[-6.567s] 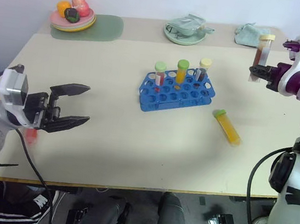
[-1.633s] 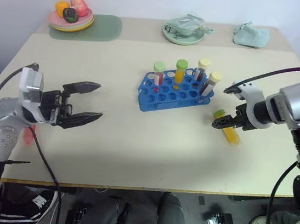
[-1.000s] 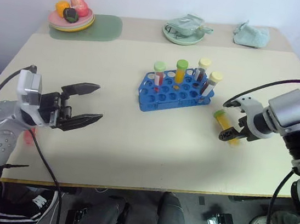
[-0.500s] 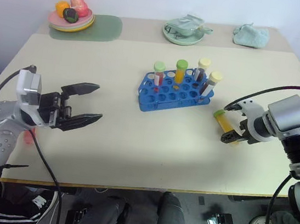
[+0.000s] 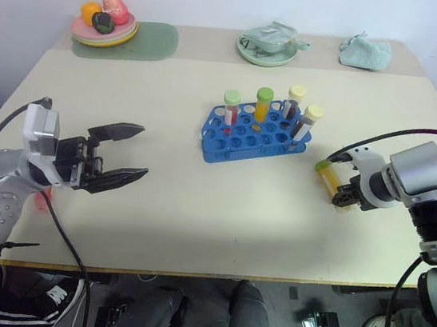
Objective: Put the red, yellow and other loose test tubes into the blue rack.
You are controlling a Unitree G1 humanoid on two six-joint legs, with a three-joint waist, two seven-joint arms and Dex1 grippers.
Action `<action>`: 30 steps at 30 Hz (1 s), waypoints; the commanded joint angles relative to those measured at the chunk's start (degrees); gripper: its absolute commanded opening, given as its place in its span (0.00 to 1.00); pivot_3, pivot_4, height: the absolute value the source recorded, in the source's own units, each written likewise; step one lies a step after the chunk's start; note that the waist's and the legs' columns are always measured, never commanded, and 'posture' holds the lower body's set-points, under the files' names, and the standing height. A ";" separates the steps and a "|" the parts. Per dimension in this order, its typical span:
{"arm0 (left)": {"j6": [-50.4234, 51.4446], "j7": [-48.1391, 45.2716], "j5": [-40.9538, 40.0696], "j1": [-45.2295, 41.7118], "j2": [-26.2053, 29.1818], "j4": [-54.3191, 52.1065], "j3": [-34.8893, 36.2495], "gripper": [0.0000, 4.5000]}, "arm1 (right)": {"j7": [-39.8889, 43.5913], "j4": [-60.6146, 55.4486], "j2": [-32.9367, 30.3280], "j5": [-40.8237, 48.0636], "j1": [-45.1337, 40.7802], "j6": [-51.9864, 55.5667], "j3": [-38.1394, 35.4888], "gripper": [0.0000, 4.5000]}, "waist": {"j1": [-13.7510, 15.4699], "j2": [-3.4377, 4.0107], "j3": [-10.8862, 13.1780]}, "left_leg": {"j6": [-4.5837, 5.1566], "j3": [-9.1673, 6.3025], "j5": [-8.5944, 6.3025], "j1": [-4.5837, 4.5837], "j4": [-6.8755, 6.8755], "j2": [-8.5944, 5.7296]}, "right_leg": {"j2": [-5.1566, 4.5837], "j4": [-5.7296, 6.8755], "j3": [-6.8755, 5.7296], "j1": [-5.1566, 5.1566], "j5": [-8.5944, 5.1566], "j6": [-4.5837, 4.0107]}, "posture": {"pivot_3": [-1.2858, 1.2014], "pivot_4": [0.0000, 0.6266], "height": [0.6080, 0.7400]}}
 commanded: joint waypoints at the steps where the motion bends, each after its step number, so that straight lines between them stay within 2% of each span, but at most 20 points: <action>1: -0.59 -0.24 -0.99 -0.29 0.55 -1.19 1.41 1.00 | 7.51 -8.28 -4.41 6.98 2.23 -0.06 -3.78 0.19 | -0.03 0.01 0.01 | 0.00 0.00 0.00 -0.01 0.00 0.00 | 0.00 0.00 0.00 -0.01 0.00 0.00 | 0.52 0.24 1.00; 4: -0.74 -0.45 -0.98 -0.22 0.58 -0.85 1.59 1.00 | 10.82 -14.85 -6.27 8.86 8.73 -12.27 -11.53 0.19 | -0.09 0.01 0.01 | 0.00 0.01 0.00 -0.02 0.00 0.00 | 0.00 -0.02 -0.01 0.00 0.00 0.00 | 0.52 0.24 1.00; 8: -1.04 -0.96 -0.68 -1.06 0.66 0.51 1.57 1.00 | 14.96 -24.62 -3.46 16.28 18.97 -21.74 -27.02 0.19 | 0.02 0.01 0.01 | 0.00 0.03 0.00 0.04 0.00 0.01 | 0.01 0.01 0.00 0.04 0.01 0.02 | 0.52 0.24 1.00; 10: -1.06 -1.20 -0.58 -1.85 0.77 1.23 1.48 1.00 | 12.86 -28.38 0.66 18.74 22.75 -24.75 -33.76 0.19 | -0.02 -0.01 0.00 | 0.00 0.04 0.00 0.07 0.00 0.01 | 0.03 0.02 0.00 0.06 0.02 0.03 | 0.52 0.24 1.00; 13: -1.01 -1.74 -0.35 -3.38 1.05 2.40 1.30 1.00 | 3.43 -31.58 12.96 18.53 24.37 -33.83 -39.83 0.19 | -0.03 -0.04 -0.02 | 0.00 0.02 0.00 0.15 0.05 0.02 | 0.05 0.02 0.00 0.16 0.04 0.04 | 0.52 0.24 1.00; 19: -1.28 -2.40 0.13 -5.34 1.08 4.16 1.31 1.00 | -13.15 -29.65 33.75 8.00 26.45 -55.17 -37.72 0.19 | -0.15 -0.04 -0.03 | -0.02 0.02 0.01 0.25 0.00 0.00 | 0.08 0.06 0.05 0.16 0.05 0.03 | 0.52 0.24 1.00; 24: -1.89 -2.29 0.58 -5.97 0.93 5.50 1.33 1.00 | -22.30 -18.18 46.91 -4.23 25.74 -75.75 -31.10 0.19 | -0.44 -0.03 -0.03 | -0.04 0.04 0.02 0.32 -0.01 0.00 | 0.11 0.11 0.05 0.18 0.05 0.02 | 0.52 0.24 1.00; 27: -1.71 -2.30 0.65 -6.63 1.18 5.77 1.27 1.00 | -24.98 -9.61 50.95 -8.79 22.83 -84.35 -28.73 0.19 | -1.04 0.00 -0.01 | -0.07 0.05 0.03 0.41 -0.06 0.02 | 0.13 0.12 0.06 0.20 0.05 0.01 | 0.52 0.24 1.00; 30: -1.58 -2.33 0.89 -7.17 1.56 6.02 1.33 1.00 | -26.84 -2.09 52.44 -12.64 21.22 -92.00 -27.19 0.19 | -1.69 0.00 -0.01 | -0.07 0.02 0.03 0.40 -0.08 0.02 | 0.14 0.12 0.06 0.20 0.05 0.01 | 0.52 0.24 1.00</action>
